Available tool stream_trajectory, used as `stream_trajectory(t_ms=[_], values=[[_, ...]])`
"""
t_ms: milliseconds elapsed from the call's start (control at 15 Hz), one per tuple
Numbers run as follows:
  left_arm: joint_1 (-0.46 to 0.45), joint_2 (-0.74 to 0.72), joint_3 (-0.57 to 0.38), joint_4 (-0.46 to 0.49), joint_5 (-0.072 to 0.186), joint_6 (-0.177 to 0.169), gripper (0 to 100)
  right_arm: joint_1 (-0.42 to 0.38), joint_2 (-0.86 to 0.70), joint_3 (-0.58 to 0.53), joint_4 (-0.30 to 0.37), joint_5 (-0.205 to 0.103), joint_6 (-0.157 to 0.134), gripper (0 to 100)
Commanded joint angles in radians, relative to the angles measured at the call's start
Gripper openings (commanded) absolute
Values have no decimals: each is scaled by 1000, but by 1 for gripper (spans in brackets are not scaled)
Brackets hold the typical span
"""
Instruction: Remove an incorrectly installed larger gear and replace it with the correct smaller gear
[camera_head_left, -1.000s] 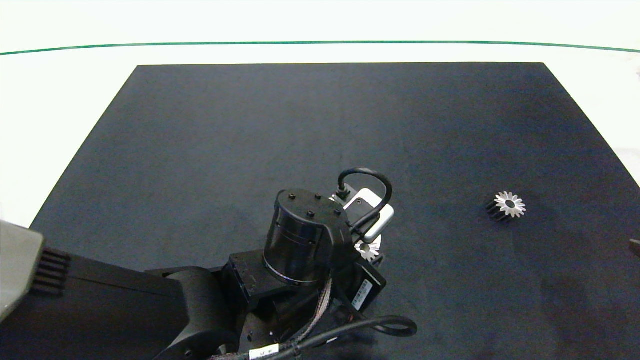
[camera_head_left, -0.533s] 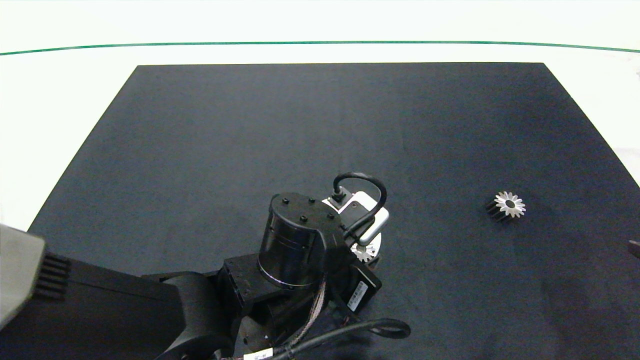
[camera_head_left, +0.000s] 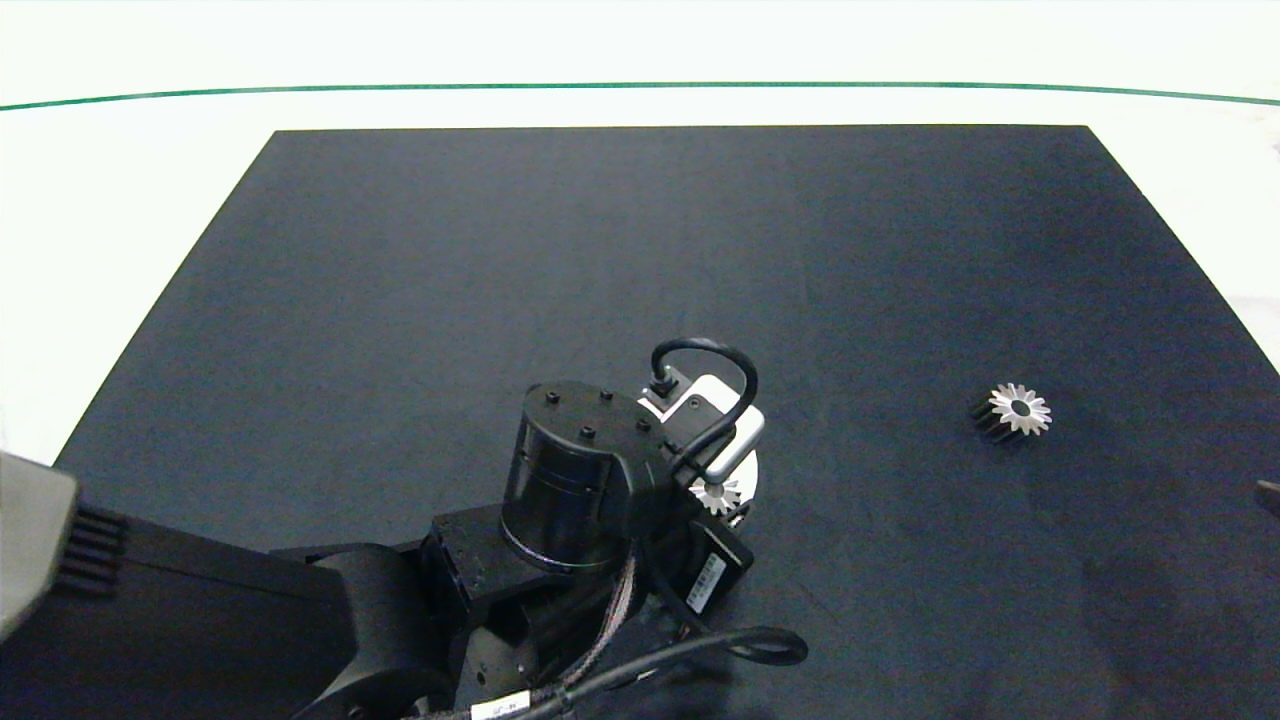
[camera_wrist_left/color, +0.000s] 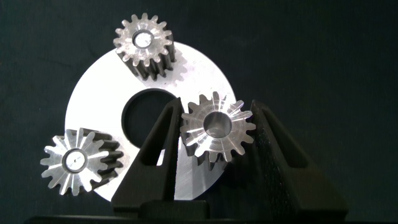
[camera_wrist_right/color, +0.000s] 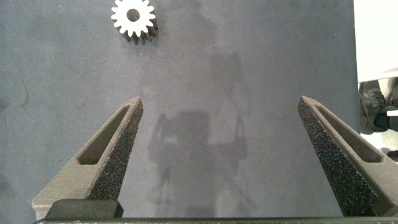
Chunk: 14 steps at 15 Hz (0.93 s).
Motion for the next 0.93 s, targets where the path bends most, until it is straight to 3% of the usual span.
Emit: stream_trajectory(t_ms=[67,933], values=[[-1,3,9,-10,1,1,19,1,2,0,1,-1,-1,100],[0,0,91,-97,1,7,19,3,2,0,3,-1,-1,100]])
